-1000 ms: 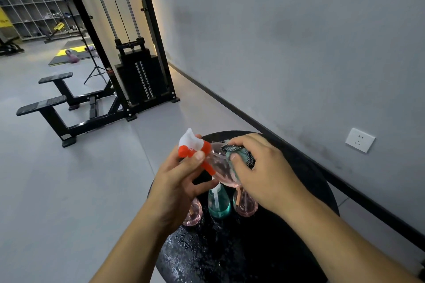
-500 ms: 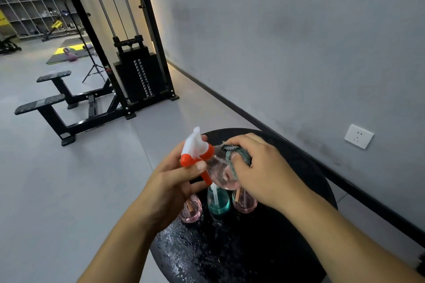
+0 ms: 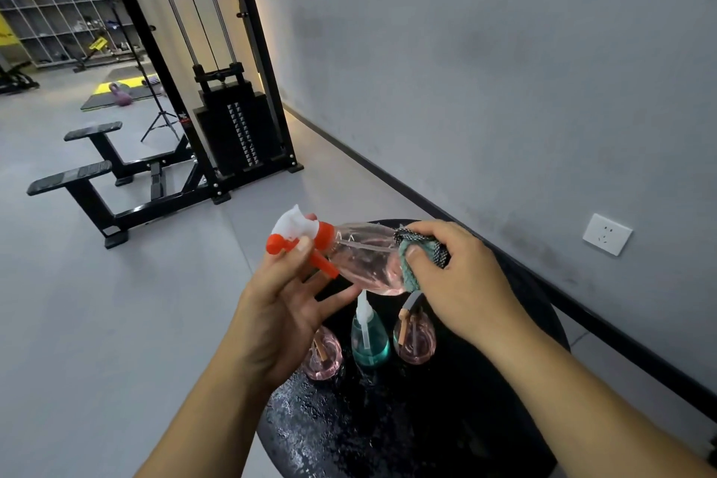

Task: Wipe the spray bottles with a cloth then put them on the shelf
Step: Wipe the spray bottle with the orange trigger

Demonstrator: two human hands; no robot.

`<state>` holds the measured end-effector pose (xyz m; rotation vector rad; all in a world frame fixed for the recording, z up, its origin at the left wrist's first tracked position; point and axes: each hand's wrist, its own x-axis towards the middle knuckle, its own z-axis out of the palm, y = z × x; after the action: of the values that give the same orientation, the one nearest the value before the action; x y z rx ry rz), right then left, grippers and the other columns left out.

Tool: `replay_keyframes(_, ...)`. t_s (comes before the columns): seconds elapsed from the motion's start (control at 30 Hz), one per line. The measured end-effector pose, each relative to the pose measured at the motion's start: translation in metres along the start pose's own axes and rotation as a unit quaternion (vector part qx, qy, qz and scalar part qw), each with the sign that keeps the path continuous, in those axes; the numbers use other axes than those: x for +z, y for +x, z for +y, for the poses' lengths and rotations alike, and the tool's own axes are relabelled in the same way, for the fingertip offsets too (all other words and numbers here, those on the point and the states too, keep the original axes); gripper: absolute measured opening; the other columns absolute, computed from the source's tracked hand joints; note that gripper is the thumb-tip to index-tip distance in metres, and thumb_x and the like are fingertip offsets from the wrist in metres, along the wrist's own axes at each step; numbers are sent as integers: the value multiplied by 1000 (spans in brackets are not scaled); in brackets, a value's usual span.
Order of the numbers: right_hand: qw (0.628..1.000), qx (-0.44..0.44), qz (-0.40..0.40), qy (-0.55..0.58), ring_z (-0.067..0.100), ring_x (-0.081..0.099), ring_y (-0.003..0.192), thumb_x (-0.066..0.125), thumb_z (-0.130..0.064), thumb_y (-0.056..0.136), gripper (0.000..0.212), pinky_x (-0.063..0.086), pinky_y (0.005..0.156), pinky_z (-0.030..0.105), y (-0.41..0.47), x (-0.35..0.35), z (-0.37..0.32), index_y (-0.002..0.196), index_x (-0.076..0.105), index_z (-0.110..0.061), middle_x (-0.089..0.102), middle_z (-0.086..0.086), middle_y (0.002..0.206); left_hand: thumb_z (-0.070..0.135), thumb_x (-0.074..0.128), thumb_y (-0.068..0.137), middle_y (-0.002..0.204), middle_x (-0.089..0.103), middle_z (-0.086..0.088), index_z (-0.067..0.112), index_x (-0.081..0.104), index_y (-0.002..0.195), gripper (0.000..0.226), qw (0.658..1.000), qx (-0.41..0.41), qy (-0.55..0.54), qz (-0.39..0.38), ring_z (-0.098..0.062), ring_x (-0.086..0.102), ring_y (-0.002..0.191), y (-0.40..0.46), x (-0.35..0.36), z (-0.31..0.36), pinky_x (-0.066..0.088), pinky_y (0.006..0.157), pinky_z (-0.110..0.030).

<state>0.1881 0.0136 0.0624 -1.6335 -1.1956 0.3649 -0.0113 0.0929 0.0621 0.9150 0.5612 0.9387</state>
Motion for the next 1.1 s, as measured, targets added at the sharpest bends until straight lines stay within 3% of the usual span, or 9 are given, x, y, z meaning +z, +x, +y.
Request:
replay_keyframes(0.1, 999, -46, -15, -1, -13, 53, 113, 63, -18, 99, 27, 46, 86, 2, -5, 4, -5, 121, 70, -33, 59, -25, 118, 36, 85, 77, 145, 63, -23, 16, 64, 139, 68, 999, 8, 32, -12, -48, 57, 137, -1, 5, -2, 47, 109, -71)
replay_keyframes(0.2, 998, -61, -23, -11, -12, 54, 113, 65, -20, 99, 26, 48, 90, 7, -6, 4, -6, 119, 70, -36, 60, -27, 117, 34, 78, 82, 145, 64, -21, 17, 66, 137, 59, 999, 13, 28, -13, -46, 60, 135, -1, 5, -1, 49, 107, -70)
replay_keyframes(0.33, 999, 4, 9, 52, -15, 63, 88, 62, -20, 101, 25, 50, 57, 6, -1, 0, 1, 121, 69, -33, 62, -17, 120, 29, 66, 91, 147, 62, -24, 8, 58, 146, 59, 1000, 7, -27, 2, -42, 63, 134, 0, 5, 2, 58, 98, -64)
replay_keyframes(0.4, 998, 6, 14, 60, -8, 66, 84, 62, -20, 101, 24, 50, 53, 7, -2, 1, 3, 119, 70, -34, 63, -16, 119, 30, 65, 91, 142, 66, -23, 13, 67, 137, 49, 1000, 11, -23, 5, -41, 65, 131, -1, 9, 2, 60, 95, -60)
replay_keyframes(0.5, 995, 33, 15, 89, 1, 70, 82, 64, -24, 100, 22, 56, 58, 14, 2, 0, 5, 117, 71, -36, 67, -14, 116, 29, 68, 92, 134, 71, -21, 14, 71, 126, 37, 998, 33, -24, 46, -41, 68, 126, -1, 15, 2, 63, 87, -57)
replay_keyframes(0.6, 989, 75, 33, 124, 2, 71, 95, 68, -29, 98, 20, 62, 81, 31, 6, 1, 9, 115, 73, -38, 73, -15, 110, 27, 58, 105, 129, 75, -17, 13, 69, 126, 28, 995, 48, -27, 81, -40, 71, 122, -1, 19, 4, 64, 87, -58)
replay_keyframes(0.67, 981, 95, 41, 165, 6, 75, 85, 69, -26, 97, 19, 64, 76, 34, 5, 3, 8, 112, 74, -37, 75, -11, 108, 28, 50, 110, 126, 76, -16, 15, 69, 123, 27, 995, 44, -16, 90, -37, 73, 119, 0, 22, 4, 64, 87, -57)
replay_keyframes(0.83, 975, 96, 61, 192, 16, 74, 66, 70, -19, 97, 20, 57, 50, 21, 0, 5, 6, 111, 75, -33, 74, -7, 106, 34, 47, 112, 125, 78, -12, 18, 62, 136, 32, 995, 27, -2, 92, -34, 75, 116, 1, 23, 7, 61, 90, -57)
replay_keyframes(1.1, 991, 46, 29, 120, 3, 71, 83, 70, -18, 97, 23, 55, 60, 13, -3, 9, 5, 112, 73, -34, 70, -12, 114, 32, 49, 112, 124, 76, -21, 23, 56, 136, 26, 995, 7, -52, 88, -45, 75, 112, -1, 19, 12, 61, 90, -60)
